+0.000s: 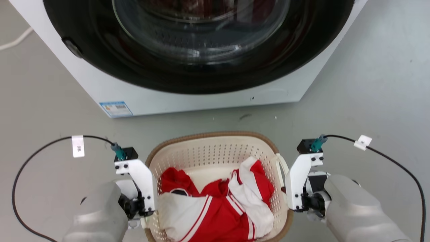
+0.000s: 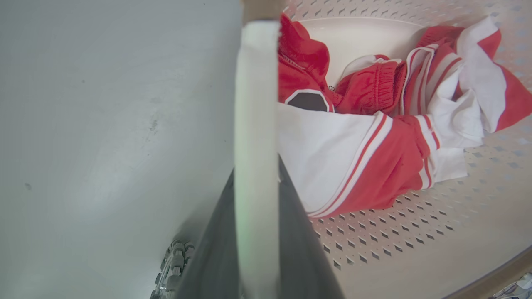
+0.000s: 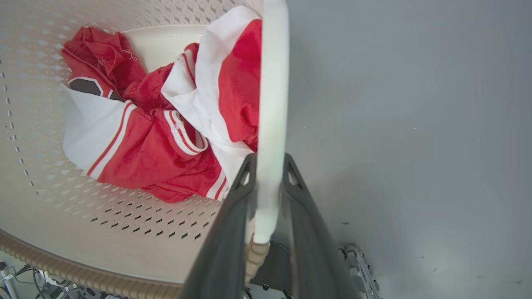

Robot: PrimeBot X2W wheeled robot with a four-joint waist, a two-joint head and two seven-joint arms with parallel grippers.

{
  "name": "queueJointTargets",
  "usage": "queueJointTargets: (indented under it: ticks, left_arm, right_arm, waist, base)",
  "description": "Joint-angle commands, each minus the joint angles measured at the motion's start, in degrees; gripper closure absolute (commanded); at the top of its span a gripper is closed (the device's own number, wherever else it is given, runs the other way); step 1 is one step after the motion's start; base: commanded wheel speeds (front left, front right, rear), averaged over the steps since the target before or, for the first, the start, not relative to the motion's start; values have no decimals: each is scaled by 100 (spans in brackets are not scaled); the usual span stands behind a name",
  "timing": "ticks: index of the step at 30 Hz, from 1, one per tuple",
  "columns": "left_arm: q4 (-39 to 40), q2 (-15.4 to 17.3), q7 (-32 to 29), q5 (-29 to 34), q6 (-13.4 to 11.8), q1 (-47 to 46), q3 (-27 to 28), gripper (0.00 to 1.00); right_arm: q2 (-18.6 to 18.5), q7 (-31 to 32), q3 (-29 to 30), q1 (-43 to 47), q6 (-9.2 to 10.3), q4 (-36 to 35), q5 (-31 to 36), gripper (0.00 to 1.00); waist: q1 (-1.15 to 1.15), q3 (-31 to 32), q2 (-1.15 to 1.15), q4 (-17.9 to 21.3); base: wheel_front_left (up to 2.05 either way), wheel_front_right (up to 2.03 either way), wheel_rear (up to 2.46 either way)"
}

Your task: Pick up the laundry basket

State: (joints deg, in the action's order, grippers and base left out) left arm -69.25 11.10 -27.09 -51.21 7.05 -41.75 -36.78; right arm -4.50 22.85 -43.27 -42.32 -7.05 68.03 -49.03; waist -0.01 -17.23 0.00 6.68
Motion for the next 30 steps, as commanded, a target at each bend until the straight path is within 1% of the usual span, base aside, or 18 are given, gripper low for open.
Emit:
queueJointTargets:
  ticks: [1,6,7,15,26,30]
  left_arm:
    - [93,-232,-17,-55,78,53,-23,100]
    - [75,-296,-60,-179,78,330,-121,100]
    - [82,-330,-87,-225,78,398,-157,100]
    - [60,-415,-293,-412,80,662,-287,100]
    - [56,-452,-470,-609,81,909,-443,100]
    - [21,-474,-479,-648,81,967,-497,100]
  right_arm:
    - [230,31,-45,87,-80,-78,-60,100]
    - [249,232,-137,272,-80,-30,-218,100]
    - [254,309,-150,354,-80,12,-297,100]
    - [270,674,-277,621,-80,181,-427,100]
    - [274,1094,-367,701,-80,350,-531,100]
    - [276,1133,-389,708,-80,385,-539,100]
  waist:
    - [1,339,0,33]
    - [1,830,0,13]
    - [1,1017,0,-20]
    - [1,1657,0,-116]
    - [1,2049,0,-157]
    - [1,2114,0,-176]
  base:
    - [0,0,0]
    - [0,0,0]
    - [0,0,0]
    - [0,0,0]
    - [0,0,0]
    - [0,0,0]
